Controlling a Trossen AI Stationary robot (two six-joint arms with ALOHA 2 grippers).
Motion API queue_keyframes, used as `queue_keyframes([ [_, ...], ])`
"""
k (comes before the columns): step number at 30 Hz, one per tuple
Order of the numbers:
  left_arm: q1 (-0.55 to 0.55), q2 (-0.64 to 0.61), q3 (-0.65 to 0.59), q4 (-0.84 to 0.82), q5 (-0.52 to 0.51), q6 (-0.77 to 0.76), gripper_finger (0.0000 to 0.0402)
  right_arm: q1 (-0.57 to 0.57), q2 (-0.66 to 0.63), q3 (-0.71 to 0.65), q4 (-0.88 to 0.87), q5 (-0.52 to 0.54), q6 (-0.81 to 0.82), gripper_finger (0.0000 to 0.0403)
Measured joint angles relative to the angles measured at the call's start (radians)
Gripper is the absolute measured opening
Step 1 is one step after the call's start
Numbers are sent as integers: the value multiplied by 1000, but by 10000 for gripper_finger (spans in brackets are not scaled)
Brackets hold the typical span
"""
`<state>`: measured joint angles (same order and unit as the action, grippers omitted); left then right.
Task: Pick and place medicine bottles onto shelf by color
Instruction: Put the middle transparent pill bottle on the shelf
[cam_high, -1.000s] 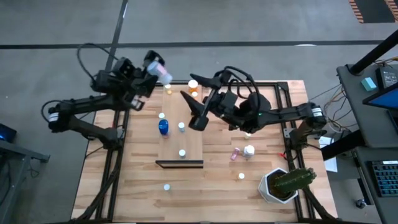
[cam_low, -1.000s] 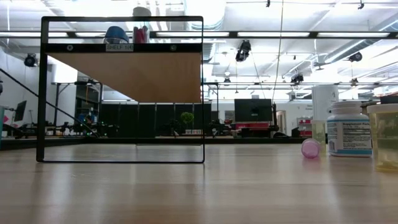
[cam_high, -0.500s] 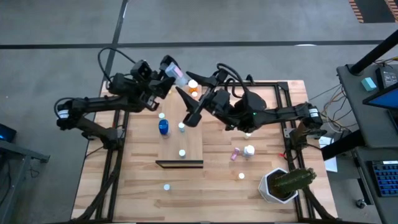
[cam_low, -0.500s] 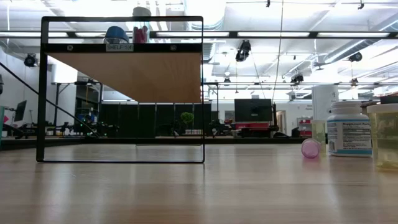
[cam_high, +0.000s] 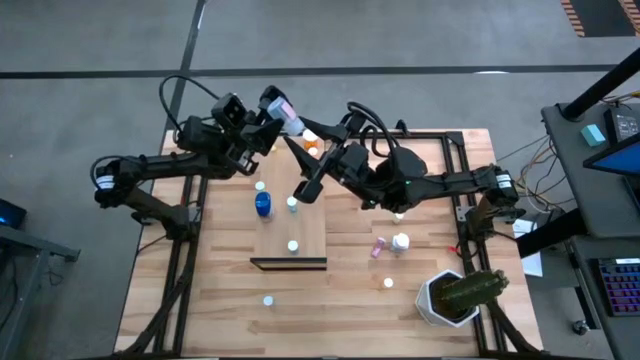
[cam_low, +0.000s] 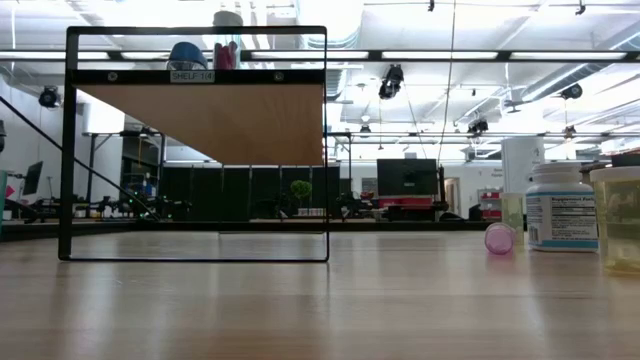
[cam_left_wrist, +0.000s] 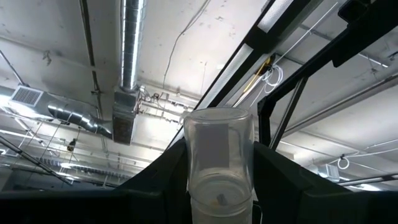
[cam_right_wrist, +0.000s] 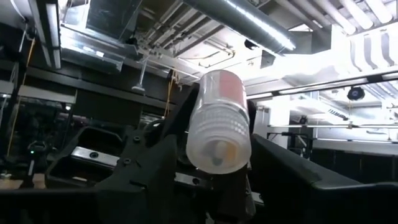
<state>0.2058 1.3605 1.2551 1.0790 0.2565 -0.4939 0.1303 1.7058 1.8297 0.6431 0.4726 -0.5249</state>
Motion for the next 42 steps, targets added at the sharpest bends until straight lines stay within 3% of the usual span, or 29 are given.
queue_keyframes([
  [9, 0, -2, -1, -3, 2, 2, 135, 0, 0, 0, 3, 3, -2, 126],
  [16, 0, -3, -5, -18, 3, -21, 139, 0, -3, -2, -1, 10, 1, 126],
  [25, 1, -8, -20, -32, 17, -29, 213, 1, -9, -2, -10, -1, -1, 130],
  [30, 28, -34, -26, -98, 142, -25, 237, 19, -41, -2, -71, 75, -1, 131],
  [33, 65, -78, -27, -204, 219, -19, 240, 38, -97, 13, -238, 132, 72, 131],
  [35, 96, -120, -27, -316, 246, 5, 240, 41, -141, 56, -448, 165, 220, 132],
  [38, 139, -182, -27, -504, 245, 37, 240, 36, -195, 171, -946, 165, 611, 132],
  [42, 161, -250, -27, -673, 221, 83, 240, 9, -195, 312, -1587, -2, 1121, 132],
])
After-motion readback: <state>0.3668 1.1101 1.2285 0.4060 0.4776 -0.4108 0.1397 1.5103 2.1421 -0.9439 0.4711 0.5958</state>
